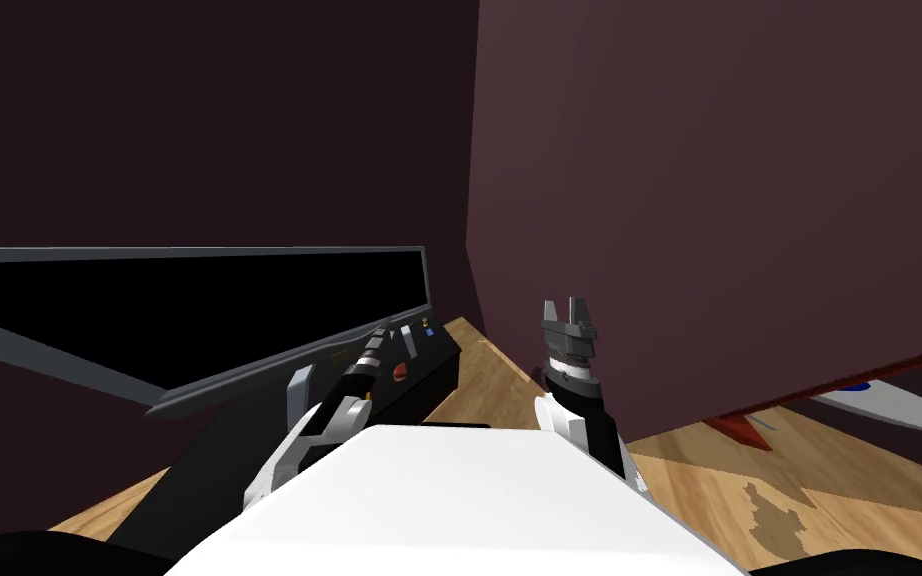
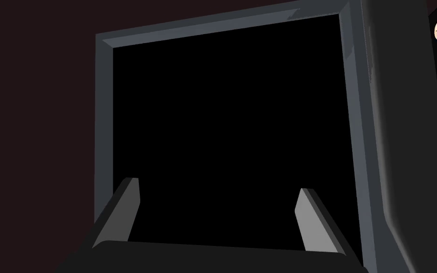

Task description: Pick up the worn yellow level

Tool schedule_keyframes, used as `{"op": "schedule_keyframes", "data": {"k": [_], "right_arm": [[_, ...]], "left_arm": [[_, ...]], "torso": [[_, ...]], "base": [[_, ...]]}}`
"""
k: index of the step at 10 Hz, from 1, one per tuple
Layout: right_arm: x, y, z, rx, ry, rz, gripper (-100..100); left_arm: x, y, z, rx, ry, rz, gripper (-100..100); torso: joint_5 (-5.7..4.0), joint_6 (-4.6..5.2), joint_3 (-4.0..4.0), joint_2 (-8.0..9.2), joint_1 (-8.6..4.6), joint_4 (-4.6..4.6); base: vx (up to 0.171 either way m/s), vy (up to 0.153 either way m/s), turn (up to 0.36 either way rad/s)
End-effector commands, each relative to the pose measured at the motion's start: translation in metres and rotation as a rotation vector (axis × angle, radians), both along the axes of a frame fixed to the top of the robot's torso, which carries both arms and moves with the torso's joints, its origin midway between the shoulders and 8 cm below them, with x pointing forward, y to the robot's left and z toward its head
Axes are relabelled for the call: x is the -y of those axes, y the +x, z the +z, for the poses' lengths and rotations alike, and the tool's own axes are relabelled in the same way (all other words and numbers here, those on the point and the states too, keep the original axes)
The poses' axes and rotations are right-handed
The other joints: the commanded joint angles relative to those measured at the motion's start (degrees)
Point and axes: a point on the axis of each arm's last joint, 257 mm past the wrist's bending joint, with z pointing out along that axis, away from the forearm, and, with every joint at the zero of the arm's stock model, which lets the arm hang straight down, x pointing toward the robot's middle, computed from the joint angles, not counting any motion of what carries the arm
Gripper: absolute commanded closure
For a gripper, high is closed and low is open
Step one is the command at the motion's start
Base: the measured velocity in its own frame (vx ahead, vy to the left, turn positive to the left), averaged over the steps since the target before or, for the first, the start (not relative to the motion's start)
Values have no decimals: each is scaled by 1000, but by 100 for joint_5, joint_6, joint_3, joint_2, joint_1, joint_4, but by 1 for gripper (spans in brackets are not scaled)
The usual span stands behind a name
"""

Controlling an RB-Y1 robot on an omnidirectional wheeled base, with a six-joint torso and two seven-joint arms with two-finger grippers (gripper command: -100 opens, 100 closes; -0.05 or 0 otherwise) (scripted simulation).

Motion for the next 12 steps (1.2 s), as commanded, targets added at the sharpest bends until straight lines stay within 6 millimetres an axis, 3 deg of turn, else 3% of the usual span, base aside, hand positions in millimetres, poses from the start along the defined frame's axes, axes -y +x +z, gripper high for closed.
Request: {"op": "schedule_keyframes", "data": {"k": [1,2,5,6,7,8,9,12], "right_arm": [[0,0,0,0,0,0,0],[0,0,0,0,0,0,0],[0,0,0,0,0,0,0],[0,0,0,0,0,0,0],[0,0,0,0,0,0,0],[0,0,0,0,0,0,0],[0,0,0,0,0,0,0],[0,0,0,0,0,0,0]], "left_arm": [[-8,6,-16,-51,5,7,-100],[-18,8,-37,-112,17,14,-100],[-29,8,-69,-216,25,27,-100],[-40,7,-91,-279,37,37,-100],[-41,6,-97,-300,35,38,-100],[-52,4,-119,-366,47,49,-100],[-53,3,-124,-385,45,50,-100],[-77,-7,-169,-529,64,73,-100]], "torso": [[0,0,0,0,0,0],[0,-2,0,-2,-1,0],[0,1,-2,-4,2,0],[1,-3,-1,-3,3,0],[1,-1,0,-1,5,0],[1,-3,-2,-4,3,0],[0,-1,-1,-3,4,0],[1,-3,-3,-7,4,-1]], "base": [[-33,23,-111],[-36,19,-183],[-30,26,-136],[-39,34,-167],[-27,29,-112],[-31,28,-201],[-29,27,-98],[-29,30,-191]]}}
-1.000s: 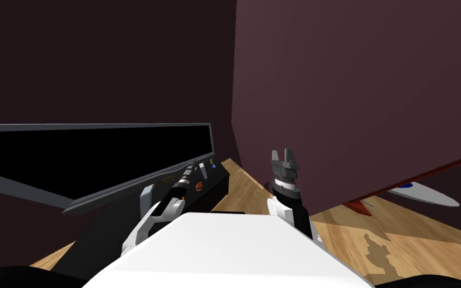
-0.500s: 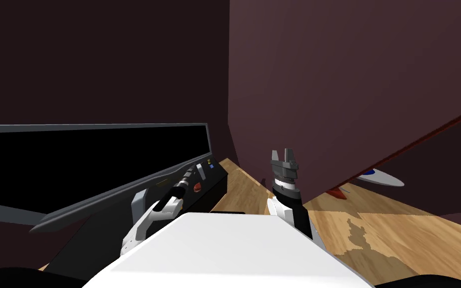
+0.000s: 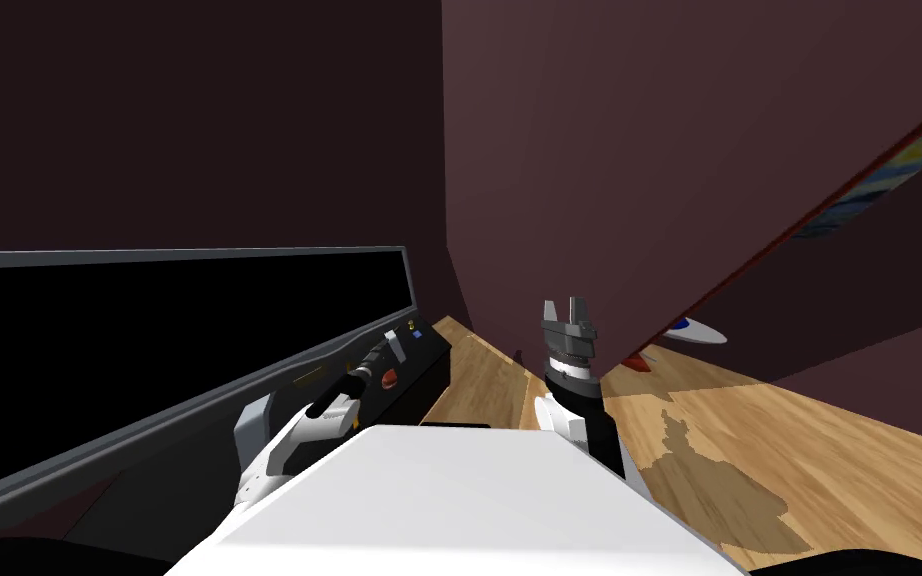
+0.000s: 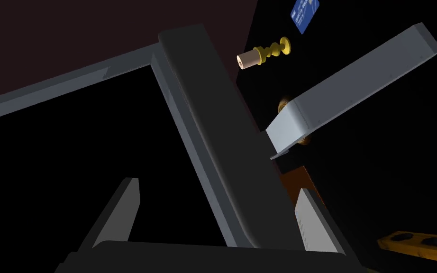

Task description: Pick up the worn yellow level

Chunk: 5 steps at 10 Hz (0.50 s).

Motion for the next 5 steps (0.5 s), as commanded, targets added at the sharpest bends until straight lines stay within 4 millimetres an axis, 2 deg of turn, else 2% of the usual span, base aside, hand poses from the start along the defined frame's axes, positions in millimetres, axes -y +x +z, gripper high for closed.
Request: {"op": "schedule_keyframes", "data": {"k": [1,2,5], "right_arm": [[0,0,0,0,0,0,0],[0,0,0,0,0,0,0],[0,0,0,0,0,0,0]], "left_arm": [[-3,-5,-15,-57,3,7,-100],[-15,-11,-34,-115,13,17,-100],[-28,-26,-65,-231,13,32,-100]], "torso": [[0,0,0,0,0,0],[1,-5,1,1,1,0],[0,-1,-1,-3,0,0]], "base": [[-34,40,-102],[-34,40,-164],[-25,33,-149]]}}
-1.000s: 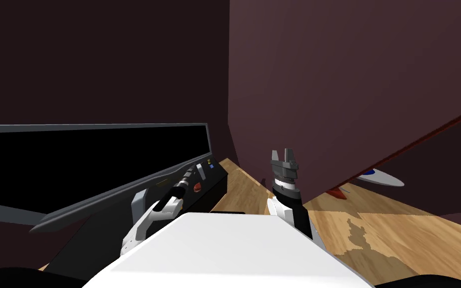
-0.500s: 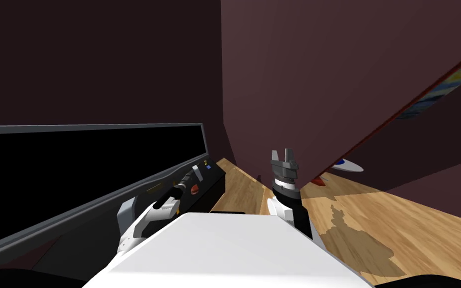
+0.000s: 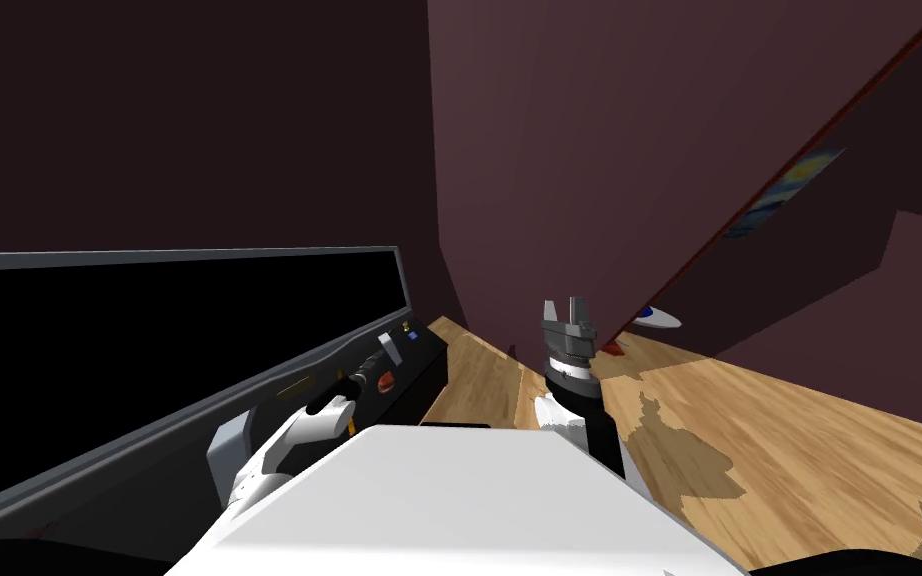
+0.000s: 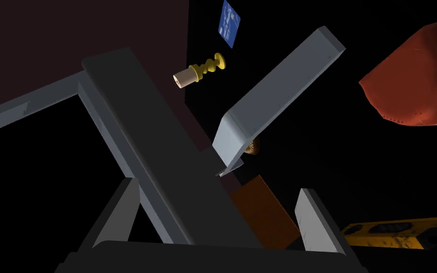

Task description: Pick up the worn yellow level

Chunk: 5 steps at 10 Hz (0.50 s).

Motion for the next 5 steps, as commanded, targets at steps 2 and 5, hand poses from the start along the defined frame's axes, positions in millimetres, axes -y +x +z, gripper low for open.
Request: {"op": "schedule_keyframes", "data": {"k": [2,5], "right_arm": [[0,0,0,0,0,0,0],[0,0,0,0,0,0,0]], "left_arm": [[-13,-14,-29,-108,1,16,-100],[-33,-36,-63,-242,7,32,-100]], "torso": [[0,5,1,1,-2,1],[1,1,-1,-2,3,0]], "base": [[-30,31,-166],[-28,42,-178]]}}
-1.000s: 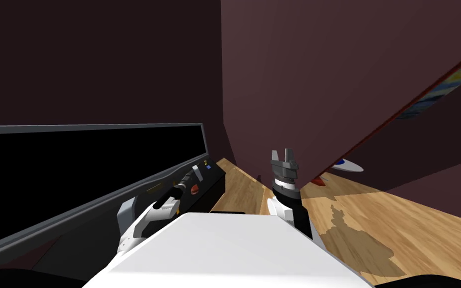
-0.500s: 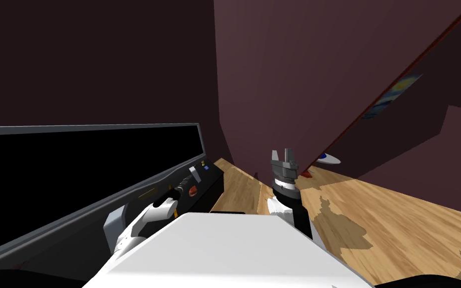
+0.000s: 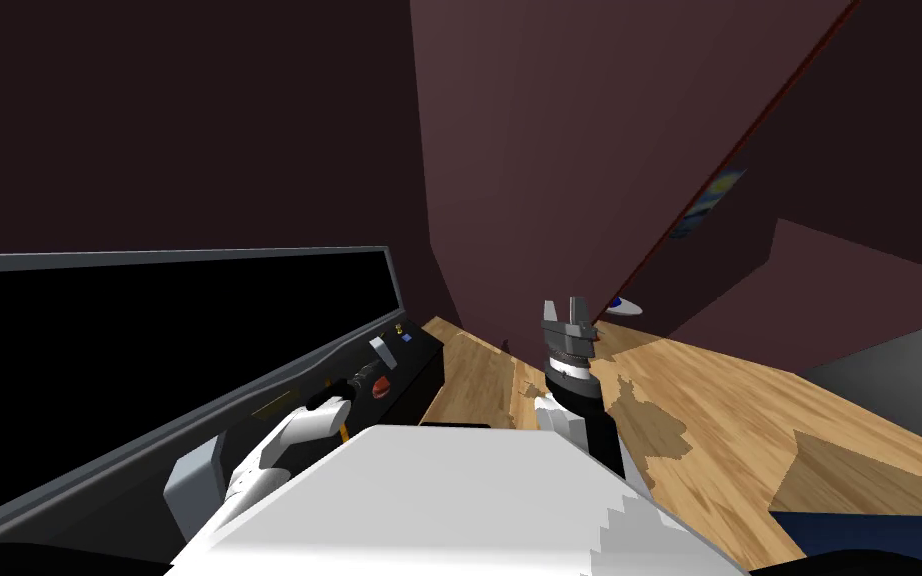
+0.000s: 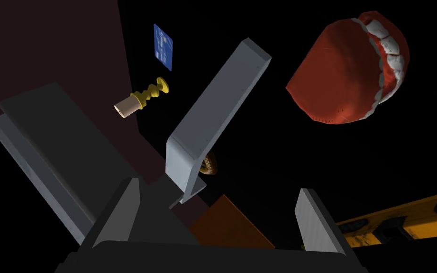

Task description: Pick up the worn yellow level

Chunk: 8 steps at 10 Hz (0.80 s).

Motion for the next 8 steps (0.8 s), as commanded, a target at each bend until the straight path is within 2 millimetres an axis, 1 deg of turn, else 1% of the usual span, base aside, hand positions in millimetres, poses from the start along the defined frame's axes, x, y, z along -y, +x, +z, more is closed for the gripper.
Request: {"op": "schedule_keyframes", "data": {"k": [1,2,3,4,5,6,7,8], "right_arm": [[0,0,0,0,0,0,0],[0,0,0,0,0,0,0],[0,0,0,0,0,0,0],[0,0,0,0,0,0,0],[0,0,0,0,0,0,0],[0,0,0,0,0,0,0],[0,0,0,0,0,0,0],[0,0,0,0,0,0,0]], "left_arm": [[-6,-11,-17,-61,-3,9,-100],[-6,-11,-17,-61,-3,9,-100],[-14,-25,-33,-133,-5,16,-100],[-15,-26,-34,-137,-5,18,-100],[-23,-40,-48,-203,-8,26,-100],[-23,-41,-50,-210,-9,27,-100],[-31,-55,-62,-270,-13,34,-100],[-30,-57,-63,-280,-15,35,-100]], "torso": [[0,0,0,0,0,0],[0,-5,0,-1,0,0],[0,-5,-4,-7,-6,-1],[0,-1,-3,-6,-1,-1],[0,-4,-3,-5,-1,-1],[0,-1,-2,-3,1,-1],[1,-6,-2,-4,2,-1],[1,-1,-1,-2,4,0]], "base": [[-27,38,-105],[-9,22,28],[-19,34,-171],[-24,37,-128],[-27,39,-234],[-23,46,-92],[-33,46,-188],[-31,42,-102]]}}
